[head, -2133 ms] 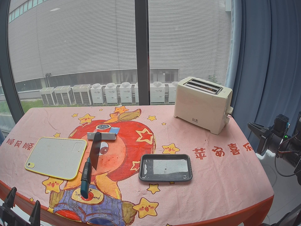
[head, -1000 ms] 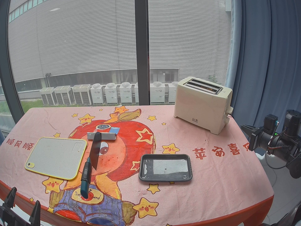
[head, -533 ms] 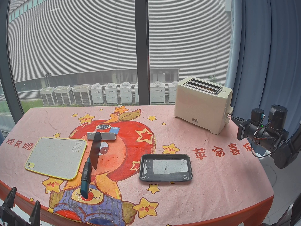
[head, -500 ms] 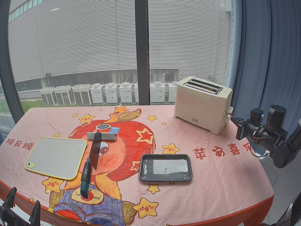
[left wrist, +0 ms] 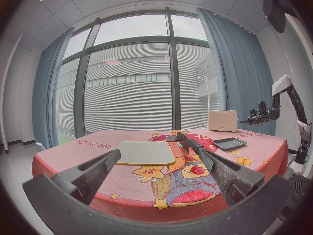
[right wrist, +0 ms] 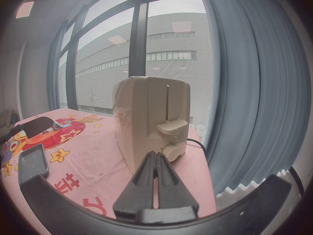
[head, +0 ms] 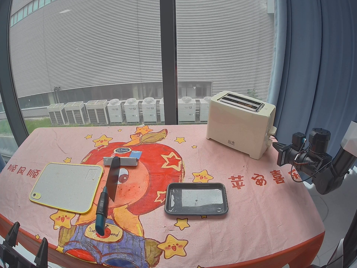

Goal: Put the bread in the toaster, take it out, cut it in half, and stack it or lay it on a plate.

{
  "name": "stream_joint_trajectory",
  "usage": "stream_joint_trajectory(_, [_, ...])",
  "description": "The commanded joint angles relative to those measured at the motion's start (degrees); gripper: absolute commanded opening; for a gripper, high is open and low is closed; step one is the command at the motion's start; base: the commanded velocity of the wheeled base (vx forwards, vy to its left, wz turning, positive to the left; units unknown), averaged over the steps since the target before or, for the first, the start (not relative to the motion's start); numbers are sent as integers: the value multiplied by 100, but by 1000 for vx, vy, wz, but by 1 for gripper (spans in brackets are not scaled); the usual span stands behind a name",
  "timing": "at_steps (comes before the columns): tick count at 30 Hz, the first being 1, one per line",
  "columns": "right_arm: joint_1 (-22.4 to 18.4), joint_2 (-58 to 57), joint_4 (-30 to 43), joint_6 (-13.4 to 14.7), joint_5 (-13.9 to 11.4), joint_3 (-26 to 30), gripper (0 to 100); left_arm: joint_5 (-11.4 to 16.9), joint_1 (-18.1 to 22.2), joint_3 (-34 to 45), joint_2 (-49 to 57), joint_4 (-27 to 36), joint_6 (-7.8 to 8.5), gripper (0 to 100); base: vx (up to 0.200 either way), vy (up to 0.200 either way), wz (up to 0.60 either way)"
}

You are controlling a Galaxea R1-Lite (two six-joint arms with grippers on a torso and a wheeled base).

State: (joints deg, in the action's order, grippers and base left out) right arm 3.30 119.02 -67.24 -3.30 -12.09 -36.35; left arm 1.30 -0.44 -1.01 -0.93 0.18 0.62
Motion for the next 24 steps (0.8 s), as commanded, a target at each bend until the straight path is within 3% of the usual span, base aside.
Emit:
stream_joint_trajectory(1, [-58, 183, -8, -4, -4, -118, 0, 1, 0, 101, 93, -1, -1, 100, 0, 0, 0])
stream_joint_trajectory(24, [-67, 667, 1, 40, -12, -671, 0, 1, 0, 101, 93, -1, -1, 100, 0, 0, 0])
